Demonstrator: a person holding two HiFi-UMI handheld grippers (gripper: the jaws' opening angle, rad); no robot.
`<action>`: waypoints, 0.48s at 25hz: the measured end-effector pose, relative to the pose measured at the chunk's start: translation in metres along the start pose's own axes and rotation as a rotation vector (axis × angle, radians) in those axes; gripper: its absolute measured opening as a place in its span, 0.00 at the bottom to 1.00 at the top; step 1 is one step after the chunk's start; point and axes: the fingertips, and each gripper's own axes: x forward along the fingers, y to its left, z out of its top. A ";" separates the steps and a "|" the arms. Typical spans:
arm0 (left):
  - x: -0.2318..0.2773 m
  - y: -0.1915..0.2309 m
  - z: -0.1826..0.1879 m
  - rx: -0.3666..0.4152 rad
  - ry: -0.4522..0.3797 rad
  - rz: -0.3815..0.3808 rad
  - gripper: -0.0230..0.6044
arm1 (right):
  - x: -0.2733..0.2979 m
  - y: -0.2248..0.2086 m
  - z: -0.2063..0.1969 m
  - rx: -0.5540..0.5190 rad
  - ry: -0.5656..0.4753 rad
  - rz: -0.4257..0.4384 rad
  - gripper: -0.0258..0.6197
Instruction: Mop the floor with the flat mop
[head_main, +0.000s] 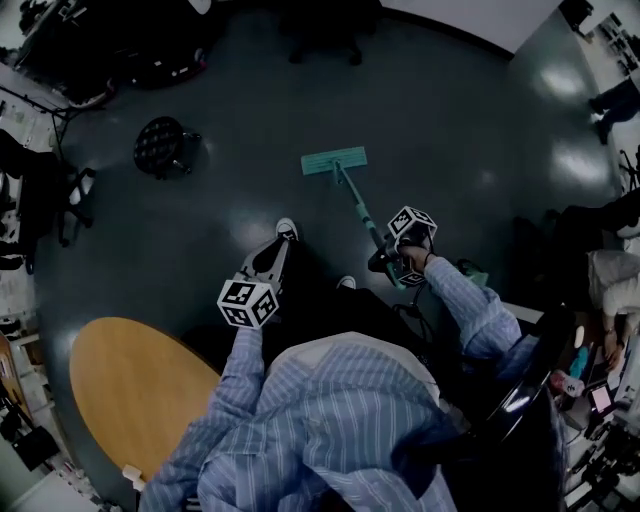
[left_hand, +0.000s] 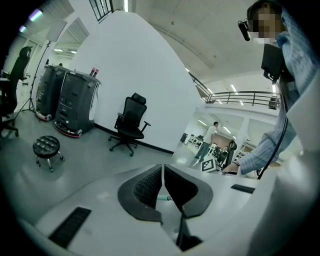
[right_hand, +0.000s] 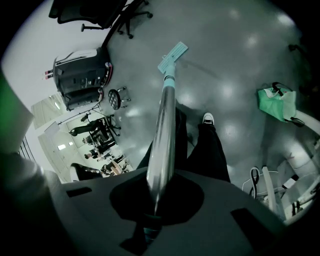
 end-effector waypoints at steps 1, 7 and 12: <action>0.000 -0.005 0.002 0.008 -0.005 -0.002 0.07 | -0.002 -0.007 -0.008 -0.002 0.006 -0.005 0.07; 0.000 -0.029 0.017 0.062 -0.034 -0.011 0.07 | -0.019 -0.047 -0.054 -0.019 0.073 -0.036 0.07; -0.006 -0.033 0.009 0.063 -0.025 -0.003 0.07 | -0.026 -0.068 -0.081 -0.009 0.092 -0.024 0.07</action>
